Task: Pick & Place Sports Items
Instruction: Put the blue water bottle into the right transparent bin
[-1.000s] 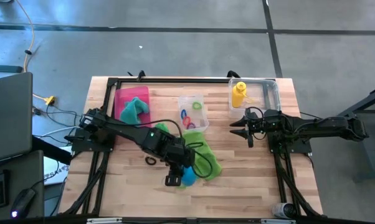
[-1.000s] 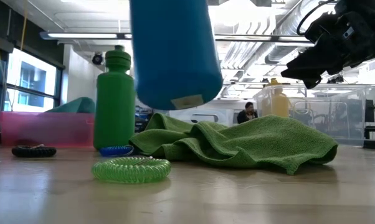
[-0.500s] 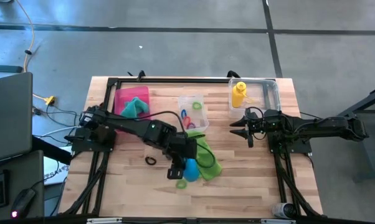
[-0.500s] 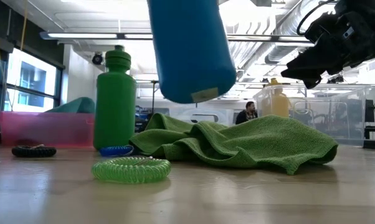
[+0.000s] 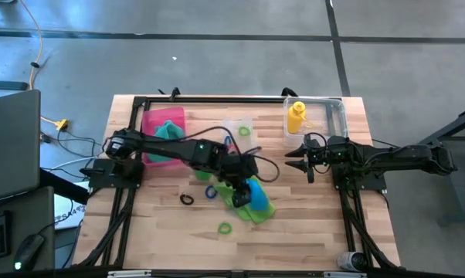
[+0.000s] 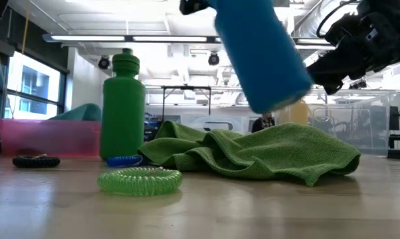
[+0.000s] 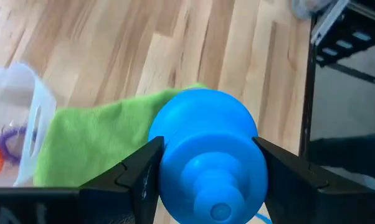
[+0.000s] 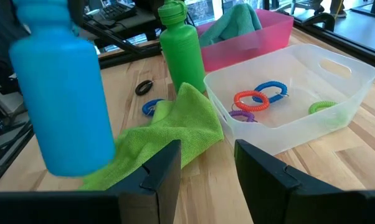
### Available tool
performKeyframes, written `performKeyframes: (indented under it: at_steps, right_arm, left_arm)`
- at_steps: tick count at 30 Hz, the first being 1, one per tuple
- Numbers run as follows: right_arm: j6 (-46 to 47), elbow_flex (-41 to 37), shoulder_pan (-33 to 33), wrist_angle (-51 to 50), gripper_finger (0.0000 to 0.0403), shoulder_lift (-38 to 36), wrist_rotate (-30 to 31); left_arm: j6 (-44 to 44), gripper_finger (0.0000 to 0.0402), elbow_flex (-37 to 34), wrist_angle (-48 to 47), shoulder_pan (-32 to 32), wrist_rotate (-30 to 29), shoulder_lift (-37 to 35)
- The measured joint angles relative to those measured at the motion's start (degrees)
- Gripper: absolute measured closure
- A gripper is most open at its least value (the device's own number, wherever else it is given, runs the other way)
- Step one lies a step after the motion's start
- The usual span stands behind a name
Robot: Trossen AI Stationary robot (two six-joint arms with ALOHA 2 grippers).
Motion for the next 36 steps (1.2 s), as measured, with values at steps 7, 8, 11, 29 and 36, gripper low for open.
performKeyframes:
  at_steps: [7, 8, 11, 29, 36]
  right_arm:
    - [0.00, 0.02, 0.01, 0.51, 0.0261, -0.02, -0.02]
    - [0.01, 0.02, 0.00, 0.52, 0.0261, 0.00, 0.00]
    - [1.14, 0.02, 0.01, 0.79, 0.0261, 0.00, -0.02]
    - [32.82, 0.00, 0.01, 3.75, 0.0261, -0.02, -3.74]
    - [31.56, 0.01, 0.00, 13.80, 0.0261, -0.71, -4.62]
  left_arm:
    - [-1.85, 0.0188, -0.02, 2.78, -1.60, -1.99, 5.61]
    - [-1.89, 0.0188, -0.02, 5.59, -1.63, -1.99, 6.33]
    - [-2.02, 0.0188, -0.07, 15.07, -1.34, -1.29, 7.44]
    - [-2.44, 0.0188, -0.13, 21.98, 5.06, 3.23, 8.30]
    - [-3.03, 0.0188, -0.15, 24.98, 6.10, 2.22, 11.54]
